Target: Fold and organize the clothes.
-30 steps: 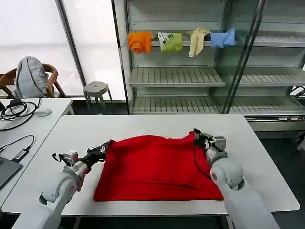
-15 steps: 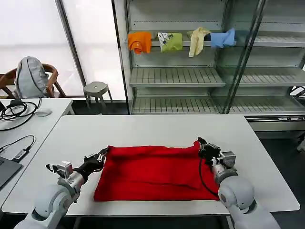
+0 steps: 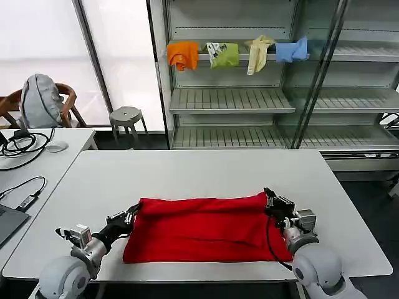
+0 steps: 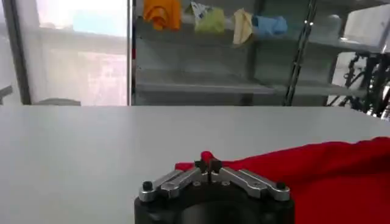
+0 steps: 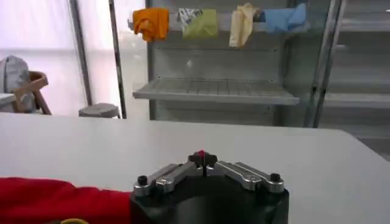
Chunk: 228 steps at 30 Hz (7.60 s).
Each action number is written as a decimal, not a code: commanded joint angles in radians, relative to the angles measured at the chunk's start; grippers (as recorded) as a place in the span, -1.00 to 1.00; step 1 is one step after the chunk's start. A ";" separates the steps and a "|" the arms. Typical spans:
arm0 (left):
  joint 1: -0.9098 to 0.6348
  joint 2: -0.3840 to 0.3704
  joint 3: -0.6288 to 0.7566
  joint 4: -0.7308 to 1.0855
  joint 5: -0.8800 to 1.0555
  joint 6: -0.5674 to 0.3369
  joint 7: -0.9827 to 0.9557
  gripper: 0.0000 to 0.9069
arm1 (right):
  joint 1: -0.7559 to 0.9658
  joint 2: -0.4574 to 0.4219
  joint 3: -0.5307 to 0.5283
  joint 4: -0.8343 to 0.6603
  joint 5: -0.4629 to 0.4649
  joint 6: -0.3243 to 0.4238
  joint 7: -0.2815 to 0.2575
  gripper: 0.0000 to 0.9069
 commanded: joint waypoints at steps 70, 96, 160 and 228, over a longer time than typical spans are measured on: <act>0.100 0.003 -0.057 -0.137 -0.023 -0.023 -0.115 1.00 | -0.267 -0.040 0.176 0.182 -0.103 -0.034 -0.073 1.00; 0.137 -0.104 0.162 -0.203 0.062 0.072 -0.515 1.00 | -0.372 0.021 0.210 0.235 -0.167 -0.014 -0.085 1.00; 0.135 -0.199 0.223 -0.383 0.625 0.148 -0.113 -0.96 | -0.399 0.041 0.229 0.228 -0.225 0.021 -0.064 1.00; 0.040 -0.228 0.163 -0.301 0.295 0.094 -0.325 1.00 | -0.370 0.046 0.226 0.271 -0.252 0.019 -0.068 1.00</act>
